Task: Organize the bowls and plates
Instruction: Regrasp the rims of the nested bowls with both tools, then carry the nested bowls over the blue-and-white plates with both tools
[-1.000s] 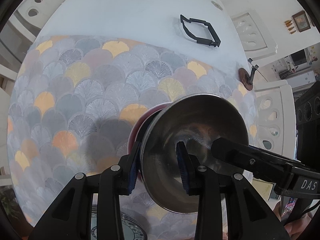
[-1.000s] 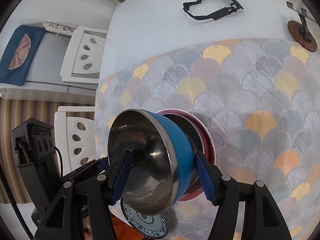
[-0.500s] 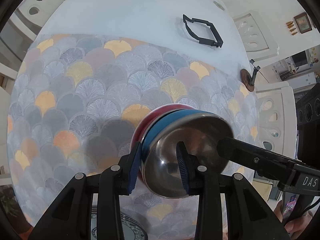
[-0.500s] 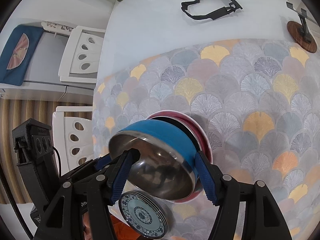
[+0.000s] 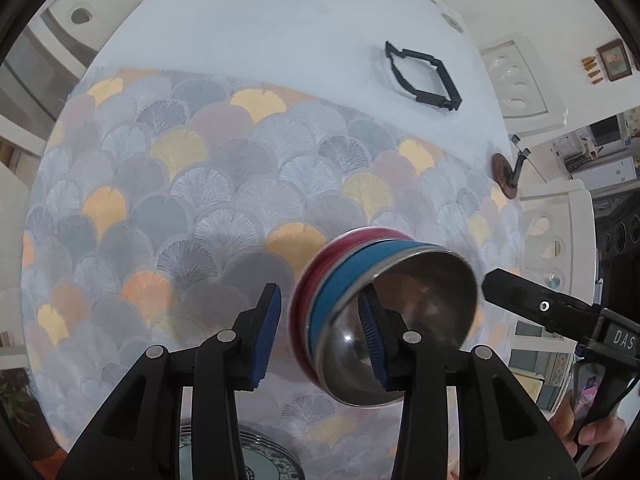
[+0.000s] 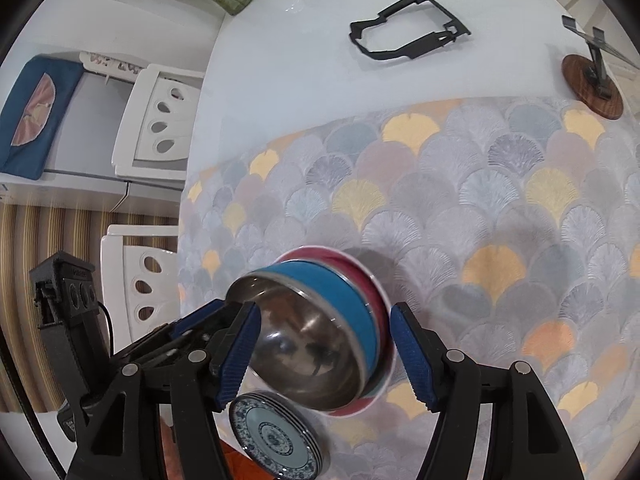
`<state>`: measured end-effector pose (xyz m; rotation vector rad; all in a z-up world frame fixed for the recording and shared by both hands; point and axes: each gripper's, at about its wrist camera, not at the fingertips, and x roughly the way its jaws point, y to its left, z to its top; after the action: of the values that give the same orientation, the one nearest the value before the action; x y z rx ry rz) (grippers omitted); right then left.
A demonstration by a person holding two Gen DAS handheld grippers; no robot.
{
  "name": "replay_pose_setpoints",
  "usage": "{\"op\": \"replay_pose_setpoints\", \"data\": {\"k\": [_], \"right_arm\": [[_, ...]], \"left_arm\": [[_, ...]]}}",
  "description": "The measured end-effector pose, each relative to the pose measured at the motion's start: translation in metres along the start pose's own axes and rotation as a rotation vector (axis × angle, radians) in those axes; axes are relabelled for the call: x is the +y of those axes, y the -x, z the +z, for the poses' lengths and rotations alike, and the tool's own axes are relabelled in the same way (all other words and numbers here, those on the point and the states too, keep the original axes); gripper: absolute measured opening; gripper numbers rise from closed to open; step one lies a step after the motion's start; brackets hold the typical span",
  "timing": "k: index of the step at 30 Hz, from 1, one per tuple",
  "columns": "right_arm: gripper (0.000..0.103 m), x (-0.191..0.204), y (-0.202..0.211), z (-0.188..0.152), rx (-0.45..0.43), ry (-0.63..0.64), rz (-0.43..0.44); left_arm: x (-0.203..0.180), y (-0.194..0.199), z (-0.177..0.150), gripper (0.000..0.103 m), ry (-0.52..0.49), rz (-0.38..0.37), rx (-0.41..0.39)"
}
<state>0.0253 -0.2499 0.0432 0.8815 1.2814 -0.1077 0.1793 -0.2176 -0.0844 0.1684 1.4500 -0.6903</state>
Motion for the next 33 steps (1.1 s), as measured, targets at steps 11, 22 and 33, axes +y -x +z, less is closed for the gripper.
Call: {"op": "replay_pose_setpoints", "data": {"k": [11,22,33], "right_arm": [[0.069,-0.02,-0.038,-0.002,0.079,-0.036,0.024],[0.069,-0.048,-0.078,-0.005,0.136,-0.111,0.068],[0.063,-0.048,-0.09,-0.023,0.061,-0.068,0.139]], "left_arm": [[0.011,-0.039,-0.002,0.037,0.028,-0.02,0.09],[0.009,-0.064,-0.003,0.044,0.05,-0.116,0.117],[0.006,-0.063,-0.005,0.043,0.039,-0.12,0.08]]}}
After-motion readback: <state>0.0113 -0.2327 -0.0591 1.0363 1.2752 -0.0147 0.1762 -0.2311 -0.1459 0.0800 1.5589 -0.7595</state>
